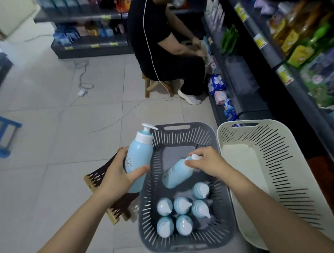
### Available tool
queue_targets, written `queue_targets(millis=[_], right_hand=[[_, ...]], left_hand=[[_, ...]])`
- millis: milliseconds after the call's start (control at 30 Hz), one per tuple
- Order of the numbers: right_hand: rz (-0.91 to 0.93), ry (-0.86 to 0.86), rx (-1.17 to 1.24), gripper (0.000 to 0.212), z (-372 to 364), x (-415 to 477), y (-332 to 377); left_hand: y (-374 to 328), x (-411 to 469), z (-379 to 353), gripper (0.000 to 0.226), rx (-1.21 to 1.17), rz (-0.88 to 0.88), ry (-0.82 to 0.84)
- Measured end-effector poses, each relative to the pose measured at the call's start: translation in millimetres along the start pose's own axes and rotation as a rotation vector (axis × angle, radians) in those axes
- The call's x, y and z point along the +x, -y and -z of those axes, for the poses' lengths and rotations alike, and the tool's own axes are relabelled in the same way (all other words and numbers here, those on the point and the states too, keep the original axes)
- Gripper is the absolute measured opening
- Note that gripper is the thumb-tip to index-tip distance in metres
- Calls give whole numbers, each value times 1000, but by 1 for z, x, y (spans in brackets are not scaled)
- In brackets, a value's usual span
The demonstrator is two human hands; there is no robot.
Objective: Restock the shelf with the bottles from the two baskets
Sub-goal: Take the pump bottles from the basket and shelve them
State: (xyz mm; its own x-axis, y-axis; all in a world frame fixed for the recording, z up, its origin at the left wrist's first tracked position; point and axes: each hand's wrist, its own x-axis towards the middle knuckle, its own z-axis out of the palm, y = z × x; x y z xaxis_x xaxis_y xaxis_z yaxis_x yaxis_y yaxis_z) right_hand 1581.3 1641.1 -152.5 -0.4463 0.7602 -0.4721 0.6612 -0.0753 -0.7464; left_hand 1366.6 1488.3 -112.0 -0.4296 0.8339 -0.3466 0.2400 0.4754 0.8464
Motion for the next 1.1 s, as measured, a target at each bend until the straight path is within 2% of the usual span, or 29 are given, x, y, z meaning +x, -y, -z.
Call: queue_targets(millis=[67,200,300,433,533,667,767,867,933,967,1100], right_hand=[[-2,-28,89,12,13,-12,13],[-14,-123,256,26,44,-45,45],[-32,-230,361,27,67,-74,69],[-44,-407,451,28,96,-116,94],[-56,-568,447,32,113,-156,108],[-120,-753,450,39,119,-215,118],[-180,-897,496,47,118,-257,117],[-234,-1048,539,45,111,-300,111],[-202,-1105,539,42,104,-331,105],[-159,-1121,590,46,100,-349,104],[-81,-1209,774,99,90,-424,86]], left_hand=[[-15,-7,1,64,-71,34,-10],[-43,-20,3,68,-283,110,53],[-61,-27,3,70,-338,100,168],[-86,-34,0,84,-363,78,342],[-107,-39,-4,81,-441,88,494],[-135,-55,-16,56,-548,116,709],[-152,-73,-37,57,-525,89,815],[-168,-98,-65,60,-513,67,887],[-178,-119,-84,64,-505,53,968],[-182,-131,-93,65,-495,44,1003],[-196,-183,-126,58,-470,30,1139]])
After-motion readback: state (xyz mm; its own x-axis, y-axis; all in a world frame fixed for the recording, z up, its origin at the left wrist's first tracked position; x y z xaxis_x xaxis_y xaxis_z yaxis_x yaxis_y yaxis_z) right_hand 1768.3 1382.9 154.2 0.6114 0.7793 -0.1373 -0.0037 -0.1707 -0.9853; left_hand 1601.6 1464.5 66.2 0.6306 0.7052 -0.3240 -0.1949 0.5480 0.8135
